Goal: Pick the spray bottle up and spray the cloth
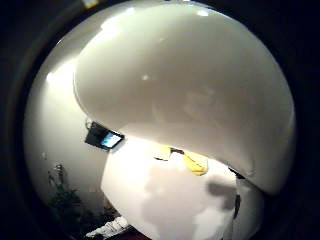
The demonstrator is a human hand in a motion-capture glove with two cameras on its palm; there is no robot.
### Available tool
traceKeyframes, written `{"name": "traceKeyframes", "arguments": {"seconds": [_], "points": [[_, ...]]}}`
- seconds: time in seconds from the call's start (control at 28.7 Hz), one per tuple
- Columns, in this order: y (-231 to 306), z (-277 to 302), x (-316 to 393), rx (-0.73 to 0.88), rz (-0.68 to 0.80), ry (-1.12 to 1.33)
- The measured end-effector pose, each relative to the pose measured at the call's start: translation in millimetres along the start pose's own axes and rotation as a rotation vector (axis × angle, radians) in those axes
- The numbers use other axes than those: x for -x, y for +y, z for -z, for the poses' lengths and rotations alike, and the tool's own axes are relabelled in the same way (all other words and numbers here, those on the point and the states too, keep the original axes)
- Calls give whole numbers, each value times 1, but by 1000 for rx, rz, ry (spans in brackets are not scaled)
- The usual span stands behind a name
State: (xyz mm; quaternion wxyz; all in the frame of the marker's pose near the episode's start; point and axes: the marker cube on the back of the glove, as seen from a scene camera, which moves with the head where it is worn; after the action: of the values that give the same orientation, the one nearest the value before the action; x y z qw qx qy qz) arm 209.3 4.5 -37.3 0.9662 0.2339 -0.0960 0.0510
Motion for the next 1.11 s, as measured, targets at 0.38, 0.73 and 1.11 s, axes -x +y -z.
{"name": "traceKeyframes", "arguments": {"seconds": [0.38, 0.73, 1.11], "points": [[-8, -21, 11, 104, 104, 437], [-12, -26, 25, 126, 136, 466], [1, -15, 25, 49, 7, -189]]}}
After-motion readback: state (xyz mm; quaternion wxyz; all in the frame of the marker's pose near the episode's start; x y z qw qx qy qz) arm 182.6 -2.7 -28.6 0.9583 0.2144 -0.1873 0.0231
